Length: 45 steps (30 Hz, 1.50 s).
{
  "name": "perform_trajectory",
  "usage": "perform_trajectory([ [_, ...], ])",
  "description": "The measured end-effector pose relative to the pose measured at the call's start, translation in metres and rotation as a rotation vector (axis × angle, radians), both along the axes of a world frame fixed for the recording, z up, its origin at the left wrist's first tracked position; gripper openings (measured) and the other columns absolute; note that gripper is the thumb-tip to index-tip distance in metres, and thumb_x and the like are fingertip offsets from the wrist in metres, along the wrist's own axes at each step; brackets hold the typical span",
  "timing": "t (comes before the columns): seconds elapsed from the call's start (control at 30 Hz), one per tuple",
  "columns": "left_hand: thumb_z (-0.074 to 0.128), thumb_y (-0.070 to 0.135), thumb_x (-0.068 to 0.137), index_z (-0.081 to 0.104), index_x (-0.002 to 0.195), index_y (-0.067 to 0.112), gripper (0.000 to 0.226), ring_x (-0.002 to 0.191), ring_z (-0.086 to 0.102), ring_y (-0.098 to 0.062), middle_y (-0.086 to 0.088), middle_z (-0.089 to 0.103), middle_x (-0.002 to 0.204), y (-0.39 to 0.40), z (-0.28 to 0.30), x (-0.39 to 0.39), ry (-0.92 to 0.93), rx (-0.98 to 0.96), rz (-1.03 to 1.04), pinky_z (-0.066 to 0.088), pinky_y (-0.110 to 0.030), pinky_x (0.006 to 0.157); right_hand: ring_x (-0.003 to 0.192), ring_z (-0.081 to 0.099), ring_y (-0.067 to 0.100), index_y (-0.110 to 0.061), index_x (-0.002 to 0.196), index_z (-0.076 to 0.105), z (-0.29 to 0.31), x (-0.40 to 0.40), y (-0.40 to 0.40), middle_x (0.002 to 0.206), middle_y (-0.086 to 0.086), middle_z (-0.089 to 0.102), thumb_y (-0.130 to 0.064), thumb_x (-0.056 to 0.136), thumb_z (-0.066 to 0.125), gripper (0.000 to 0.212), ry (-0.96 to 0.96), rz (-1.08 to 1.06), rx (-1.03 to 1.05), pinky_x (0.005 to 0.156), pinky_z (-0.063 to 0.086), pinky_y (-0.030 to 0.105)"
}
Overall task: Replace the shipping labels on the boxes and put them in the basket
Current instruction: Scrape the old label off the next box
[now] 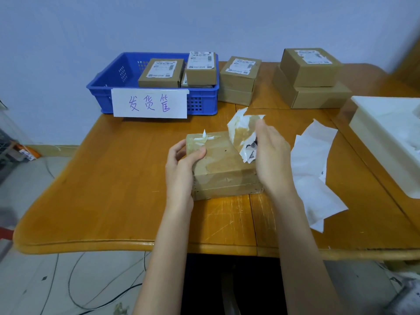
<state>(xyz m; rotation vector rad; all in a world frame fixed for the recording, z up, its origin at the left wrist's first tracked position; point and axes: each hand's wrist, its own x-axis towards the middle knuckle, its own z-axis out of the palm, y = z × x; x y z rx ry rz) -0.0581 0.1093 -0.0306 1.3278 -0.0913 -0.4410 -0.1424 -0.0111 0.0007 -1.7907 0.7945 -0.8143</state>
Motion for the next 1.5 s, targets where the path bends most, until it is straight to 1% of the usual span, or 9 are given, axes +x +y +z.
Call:
perform_trajectory([
  [0.13, 0.073, 0.022, 0.084, 0.058, 0.128, 0.028, 0.047, 0.106, 0.065, -0.018, 0.003, 0.064, 0.122, 0.000, 0.000, 0.000, 0.002, 0.007, 0.001, 0.050, -0.028, 0.074, 0.105, 0.049, 0.004, -0.023, 0.079, 0.059, -0.008, -0.005, 0.000, 0.109, -0.017, 0.050, -0.047, 0.093, 0.056, 0.028, 0.049, 0.046, -0.161, 0.085, 0.041, 0.019],
  [0.3, 0.073, 0.022, 0.084, 0.058, 0.127, 0.028, 0.046, 0.105, 0.065, -0.017, 0.002, 0.064, 0.123, -0.001, 0.001, -0.001, 0.003, 0.006, 0.002, 0.050, -0.027, 0.072, 0.091, 0.054, 0.006, -0.013, 0.103, 0.064, -0.024, -0.003, 0.000, 0.107, -0.004, 0.060, -0.017, 0.091, 0.064, 0.013, 0.084, 0.015, -0.308, 0.072, 0.039, 0.006],
  [0.6, 0.073, 0.023, 0.085, 0.057, 0.129, 0.028, 0.047, 0.106, 0.064, -0.017, 0.003, 0.062, 0.123, 0.000, 0.001, -0.001, 0.003, 0.020, 0.007, 0.048, -0.026, 0.071, 0.093, 0.054, -0.002, -0.028, 0.102, 0.056, -0.011, -0.008, -0.003, 0.106, -0.008, 0.057, -0.025, 0.098, 0.052, 0.006, 0.047, 0.099, -0.056, 0.071, 0.039, 0.009],
  [0.73, 0.073, 0.024, 0.085, 0.057, 0.129, 0.028, 0.047, 0.105, 0.063, -0.016, 0.003, 0.062, 0.122, -0.001, 0.001, 0.000, 0.009, 0.026, 0.015, 0.048, -0.026, 0.071, 0.089, 0.052, 0.004, -0.019, 0.093, 0.059, -0.004, -0.014, -0.006, 0.102, -0.002, 0.055, -0.044, 0.100, 0.042, 0.031, 0.005, 0.138, 0.157, 0.075, 0.038, 0.021],
  [0.93, 0.076, 0.022, 0.082, 0.059, 0.129, 0.026, 0.051, 0.109, 0.063, -0.017, 0.003, 0.064, 0.124, 0.001, 0.001, 0.006, -0.029, 0.080, 0.013, 0.050, -0.028, 0.077, 0.095, 0.053, 0.005, -0.018, 0.095, 0.060, -0.011, -0.022, -0.005, 0.105, -0.006, 0.053, -0.012, 0.084, 0.065, 0.013, 0.107, 0.173, -0.143, 0.078, 0.043, 0.022],
  [1.1, 0.075, 0.026, 0.084, 0.056, 0.133, 0.029, 0.052, 0.111, 0.058, -0.013, 0.011, 0.059, 0.131, 0.000, 0.013, 0.025, -0.372, 0.433, 0.159, 0.046, -0.031, 0.095, 0.106, 0.056, 0.006, -0.020, 0.092, 0.069, -0.011, -0.026, -0.005, 0.110, -0.008, 0.059, -0.014, 0.078, 0.074, 0.017, 0.064, 0.274, -0.187, 0.094, 0.048, 0.022],
  [1.27, 0.057, 0.032, 0.096, 0.060, 0.127, 0.027, 0.032, 0.115, 0.056, -0.018, 0.005, 0.055, 0.133, -0.008, 0.015, 0.014, -0.732, 0.801, 0.154, 0.031, -0.023, 0.083, 0.116, 0.047, 0.007, -0.031, 0.083, 0.071, -0.013, -0.023, -0.004, 0.113, -0.016, 0.055, -0.032, 0.075, 0.081, 0.014, 0.105, 0.289, -0.247, 0.090, 0.042, 0.020],
  [1.4, 0.054, 0.039, 0.095, 0.059, 0.129, 0.023, 0.038, 0.128, 0.049, -0.021, -0.002, 0.055, 0.134, -0.016, 0.013, 0.012, -0.868, 0.937, 0.161, 0.020, -0.043, 0.119, 0.129, 0.027, 0.002, -0.028, 0.075, 0.074, -0.013, -0.020, -0.002, 0.121, -0.024, 0.043, -0.033, 0.074, 0.082, 0.009, 0.100, 0.213, -0.449, 0.103, 0.026, 0.027],
  [1.5, 0.049, 0.046, 0.097, 0.052, 0.140, 0.025, 0.048, 0.142, 0.035, -0.019, -0.004, 0.042, 0.151, -0.022, 0.012, 0.008, -0.871, 0.996, 0.091, 0.012, -0.043, 0.121, 0.133, 0.030, 0.004, -0.025, 0.076, 0.073, -0.013, -0.017, -0.004, 0.130, -0.018, 0.044, -0.028, 0.079, 0.079, 0.008, 0.112, 0.266, -0.396, 0.105, 0.027, 0.027],
])
